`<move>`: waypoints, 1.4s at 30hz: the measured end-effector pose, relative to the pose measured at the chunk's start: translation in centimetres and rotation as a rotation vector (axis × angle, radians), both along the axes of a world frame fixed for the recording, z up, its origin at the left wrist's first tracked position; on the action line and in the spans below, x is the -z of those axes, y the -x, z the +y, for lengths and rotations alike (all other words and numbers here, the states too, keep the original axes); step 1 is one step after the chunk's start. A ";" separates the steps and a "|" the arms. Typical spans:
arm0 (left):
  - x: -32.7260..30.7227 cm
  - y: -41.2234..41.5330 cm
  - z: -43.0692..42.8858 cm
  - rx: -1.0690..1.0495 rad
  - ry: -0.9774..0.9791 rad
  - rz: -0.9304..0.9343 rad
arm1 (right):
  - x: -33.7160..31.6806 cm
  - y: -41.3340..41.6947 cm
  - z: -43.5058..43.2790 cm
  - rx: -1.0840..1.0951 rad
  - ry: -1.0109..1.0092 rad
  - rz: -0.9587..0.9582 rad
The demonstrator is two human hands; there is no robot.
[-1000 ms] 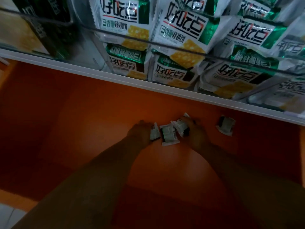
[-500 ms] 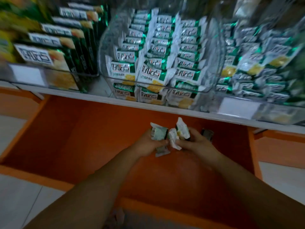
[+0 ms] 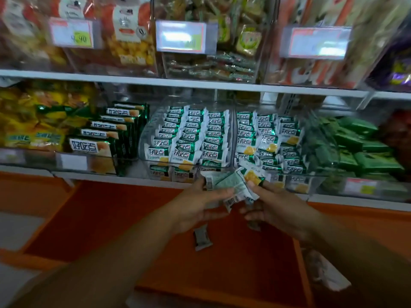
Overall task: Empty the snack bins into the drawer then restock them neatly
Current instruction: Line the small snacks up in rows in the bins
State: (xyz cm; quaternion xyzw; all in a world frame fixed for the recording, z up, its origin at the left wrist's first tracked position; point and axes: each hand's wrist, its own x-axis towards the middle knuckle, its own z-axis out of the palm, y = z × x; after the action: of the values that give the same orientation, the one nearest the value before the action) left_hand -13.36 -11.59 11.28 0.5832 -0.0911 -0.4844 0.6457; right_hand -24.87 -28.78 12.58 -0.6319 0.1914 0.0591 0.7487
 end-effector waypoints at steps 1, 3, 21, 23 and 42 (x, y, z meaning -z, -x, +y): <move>-0.5 0.1 -0.5 -0.023 0.023 0.016 | -0.2 0.1 -0.4 -0.002 0.057 0.002; -1.3 0.4 -1.3 -0.082 0.062 0.044 | -0.5 0.2 -1.3 0.054 0.076 -0.036; -2.8 -2.7 -6.9 -0.305 0.051 -0.144 | -1.9 -2.5 -7.4 0.312 0.157 -0.062; -2.9 -3.2 -7.0 -0.319 0.035 -0.172 | -2.8 -2.8 -9.4 0.363 0.330 -0.054; -2.4 -5.5 -6.8 -0.299 0.005 -0.311 | -3.4 -13.1 -21.5 -0.312 1.906 0.515</move>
State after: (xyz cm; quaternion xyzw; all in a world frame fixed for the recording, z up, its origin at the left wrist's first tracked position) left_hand -7.83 -18.38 13.68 0.6563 -0.1032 -0.2872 0.6900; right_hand -11.79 -50.24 15.99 -0.9545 0.2303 0.1137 -0.1511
